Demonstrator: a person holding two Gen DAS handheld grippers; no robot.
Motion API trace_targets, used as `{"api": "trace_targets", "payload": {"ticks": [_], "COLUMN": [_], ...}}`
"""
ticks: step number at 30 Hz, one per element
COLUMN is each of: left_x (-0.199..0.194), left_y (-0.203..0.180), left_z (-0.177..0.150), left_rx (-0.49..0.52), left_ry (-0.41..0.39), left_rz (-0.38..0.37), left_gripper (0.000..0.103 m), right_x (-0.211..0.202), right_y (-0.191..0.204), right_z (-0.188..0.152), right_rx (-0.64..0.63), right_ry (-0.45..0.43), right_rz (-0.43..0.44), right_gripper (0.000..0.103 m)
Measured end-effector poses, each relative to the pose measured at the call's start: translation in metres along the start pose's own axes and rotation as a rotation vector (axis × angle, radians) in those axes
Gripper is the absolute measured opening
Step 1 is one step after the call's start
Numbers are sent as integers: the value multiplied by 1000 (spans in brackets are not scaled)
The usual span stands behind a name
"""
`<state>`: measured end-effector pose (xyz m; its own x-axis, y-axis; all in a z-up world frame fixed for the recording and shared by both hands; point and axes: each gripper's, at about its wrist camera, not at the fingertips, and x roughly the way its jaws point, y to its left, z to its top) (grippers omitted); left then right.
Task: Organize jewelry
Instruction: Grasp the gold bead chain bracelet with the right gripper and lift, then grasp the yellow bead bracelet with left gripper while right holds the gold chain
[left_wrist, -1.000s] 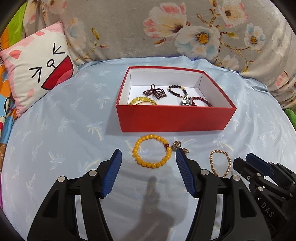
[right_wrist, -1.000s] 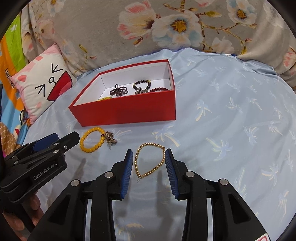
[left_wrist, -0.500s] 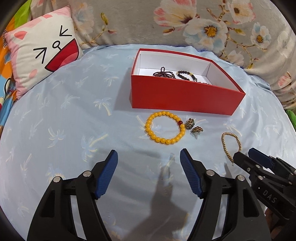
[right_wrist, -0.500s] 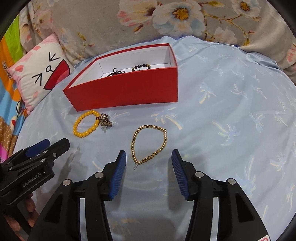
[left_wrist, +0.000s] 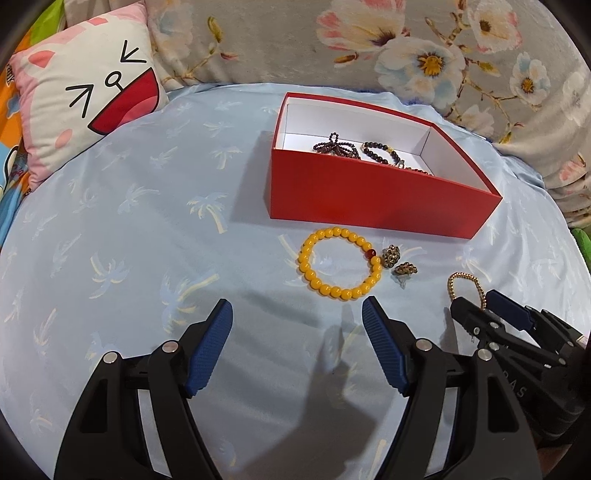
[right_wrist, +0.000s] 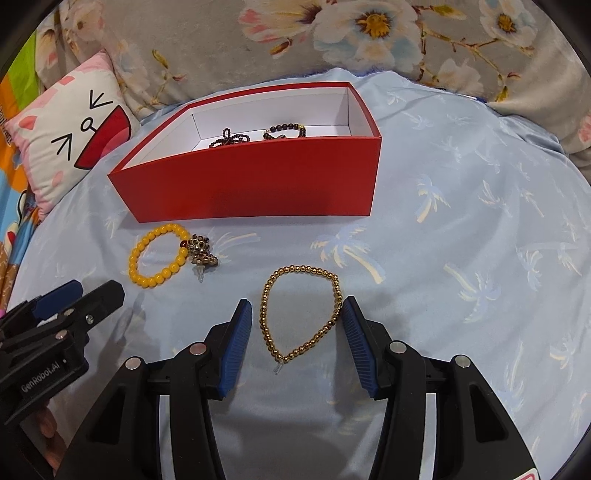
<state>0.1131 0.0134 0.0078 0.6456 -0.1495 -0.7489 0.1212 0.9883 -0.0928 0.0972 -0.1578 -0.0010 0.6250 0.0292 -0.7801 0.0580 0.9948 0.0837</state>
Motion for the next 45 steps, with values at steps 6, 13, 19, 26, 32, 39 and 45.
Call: {"api": "trace_targets", "payload": {"ticks": [6, 13, 19, 26, 32, 39, 45], "left_x": [4, 6, 7, 19, 37, 42, 39], "left_y": [0, 2, 5, 6, -4, -10, -7], "left_z": [2, 3, 6, 19, 26, 27, 26], "left_rx": [-5, -12, -21, -25, 15, 64, 49], "left_ry": [3, 3, 1, 11, 35, 10, 12], "left_rz": [2, 3, -2, -9, 9, 78, 63], "left_gripper": [69, 69, 69, 63, 49, 18, 7], "right_x": [-3, -6, -8, -7, -7, -7, -7], "right_y": [-6, -18, -25, -27, -27, -28, -29], "right_z": [-3, -6, -8, -7, -8, -8, -8], "right_rx": [-4, 34, 64, 70, 78, 85, 85], "right_ry": [-10, -15, -15, -15, -16, -17, -16], "right_rz": [-31, -23, -1, 5, 14, 19, 21], "right_gripper": [28, 11, 5, 5, 5, 5, 4]}}
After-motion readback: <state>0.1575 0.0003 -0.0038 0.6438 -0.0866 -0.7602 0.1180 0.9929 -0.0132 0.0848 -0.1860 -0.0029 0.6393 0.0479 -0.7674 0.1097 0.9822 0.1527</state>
